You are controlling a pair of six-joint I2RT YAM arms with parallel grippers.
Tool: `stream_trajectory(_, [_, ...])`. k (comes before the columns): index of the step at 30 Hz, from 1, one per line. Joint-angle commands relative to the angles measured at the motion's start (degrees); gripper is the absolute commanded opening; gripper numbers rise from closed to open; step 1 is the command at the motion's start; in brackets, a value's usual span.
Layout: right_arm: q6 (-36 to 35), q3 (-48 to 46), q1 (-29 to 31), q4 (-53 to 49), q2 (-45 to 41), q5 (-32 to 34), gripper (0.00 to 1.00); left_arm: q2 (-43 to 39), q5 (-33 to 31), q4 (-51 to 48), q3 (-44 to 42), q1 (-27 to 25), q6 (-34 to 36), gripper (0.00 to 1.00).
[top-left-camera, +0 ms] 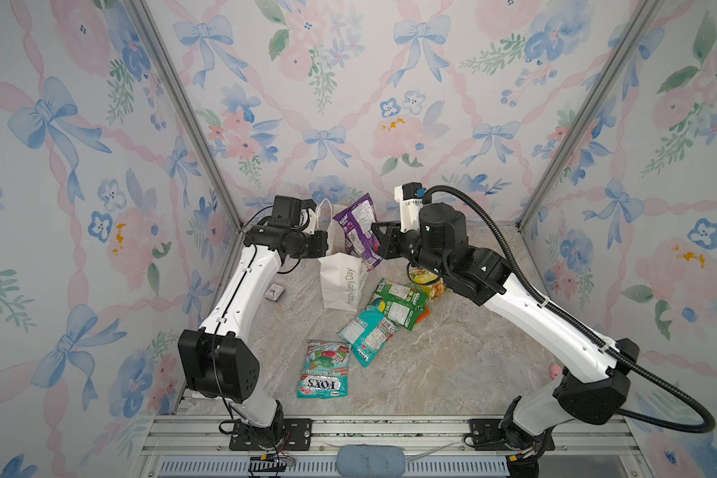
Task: Place the snacks into the paper bag
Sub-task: 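Carry the purple bag over the paper bag beside the left gripper, then lower the purple bag into the paper bag opening with the right gripper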
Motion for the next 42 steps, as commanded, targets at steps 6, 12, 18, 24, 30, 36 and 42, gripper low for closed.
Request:
stream_trajectory(6, [0.17,9.29,0.90,6.95,6.86,3.57,0.00,-0.34,0.90,0.36,-0.79,-0.52,-0.40,0.00])
stream_trajectory(12, [-1.35,17.06,1.03,5.99,13.28,5.74,0.00,-0.28,1.19,0.35,-0.81,-0.55,-0.46,0.00])
stream_trajectory(18, [-2.76,22.75,1.11,4.09,18.14,8.02,0.00,-0.33,1.55,0.43,-0.81,-0.53,-0.51,0.00])
stream_trajectory(24, [-4.00,23.36,1.11,4.34,19.06,10.13,0.00,-0.48,1.49,0.43,-0.73,-0.59,-0.47,0.00])
stream_trajectory(30, [-4.13,21.72,-0.05,4.75,18.29,11.14,0.00,-0.49,1.64,0.51,-0.74,-0.55,-0.46,0.00])
stream_trajectory(36, [-2.97,20.25,-1.25,4.83,18.20,11.17,0.00,-0.48,1.73,0.57,-0.77,-0.58,-0.46,0.00])
stream_trajectory(42, [-1.98,18.73,-1.95,4.79,18.39,12.10,0.00,-0.63,1.73,0.54,-0.76,-0.58,-0.52,0.00])
